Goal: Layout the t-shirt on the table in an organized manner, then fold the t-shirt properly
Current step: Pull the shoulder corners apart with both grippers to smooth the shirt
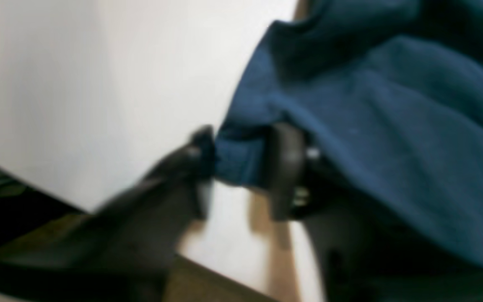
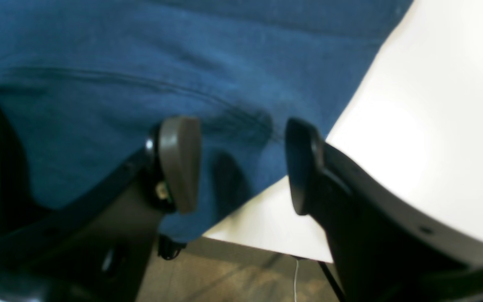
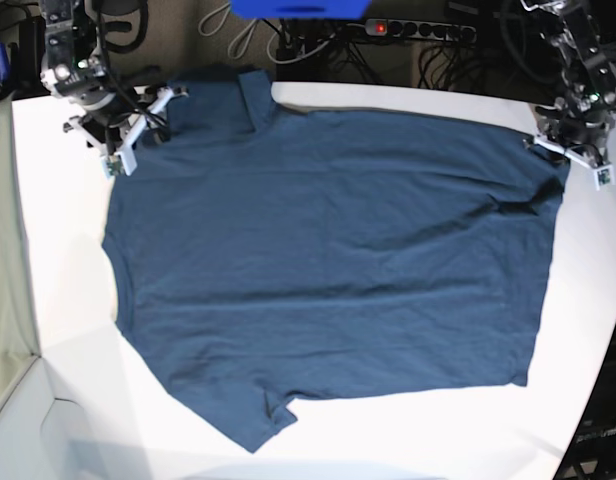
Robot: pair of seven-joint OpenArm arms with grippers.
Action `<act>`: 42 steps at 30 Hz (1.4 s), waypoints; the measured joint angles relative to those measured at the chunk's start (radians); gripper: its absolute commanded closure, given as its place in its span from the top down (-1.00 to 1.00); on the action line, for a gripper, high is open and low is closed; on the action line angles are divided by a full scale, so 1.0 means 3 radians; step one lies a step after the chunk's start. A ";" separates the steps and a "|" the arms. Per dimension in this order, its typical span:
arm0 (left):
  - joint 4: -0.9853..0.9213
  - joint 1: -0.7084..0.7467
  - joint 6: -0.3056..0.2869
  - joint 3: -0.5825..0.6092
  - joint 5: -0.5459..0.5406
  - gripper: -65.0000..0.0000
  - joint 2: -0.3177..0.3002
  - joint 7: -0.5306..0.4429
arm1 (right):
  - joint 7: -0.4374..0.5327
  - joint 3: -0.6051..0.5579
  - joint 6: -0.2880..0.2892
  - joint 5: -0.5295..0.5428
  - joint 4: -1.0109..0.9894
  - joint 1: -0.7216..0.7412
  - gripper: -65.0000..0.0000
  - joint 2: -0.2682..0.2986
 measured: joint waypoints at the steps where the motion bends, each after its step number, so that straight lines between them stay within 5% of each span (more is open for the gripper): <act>1: 0.0000 0.0000 -0.0001 0.0019 0.0004 -0.61 0.0000 0.0000 | 0.0000 0.0000 -0.0001 0.0000 -0.0001 0.0000 0.02 0.0000; 6: -0.0009 -0.0001 0.0000 0.0056 0.0018 -0.64 -0.0003 -0.0025 | 0.0001 0.0000 0.0000 0.0000 0.0000 0.0001 0.02 0.0009; 10: 0.0006 -0.0009 0.0004 0.0067 0.0028 -1.00 0.0053 -0.0057 | -0.0004 0.0000 0.0000 0.0000 0.0000 0.0001 0.02 0.0009; 20: 0.0389 0.0052 0.0000 0.0099 0.0109 -1.00 0.0219 0.0249 | -0.0001 -0.0022 0.0003 0.0000 0.0000 -0.0027 0.03 0.0006; 23: 0.0704 0.0177 -0.0065 0.0135 0.0097 -1.00 0.0340 0.0460 | -0.0015 -0.0014 0.0170 -0.0013 0.0000 -0.0083 0.03 -0.0004; 27: 0.1027 0.0210 -0.0034 0.0125 0.0121 -1.00 0.0379 0.0437 | -0.0020 0.0010 0.0319 0.0003 0.0081 -0.0080 0.03 -0.0113; 42: 0.1123 0.0188 -0.0046 0.0118 0.0121 -1.00 0.0387 0.0448 | -0.0008 0.0112 0.0318 -0.0011 0.0079 -0.0181 0.03 -0.0113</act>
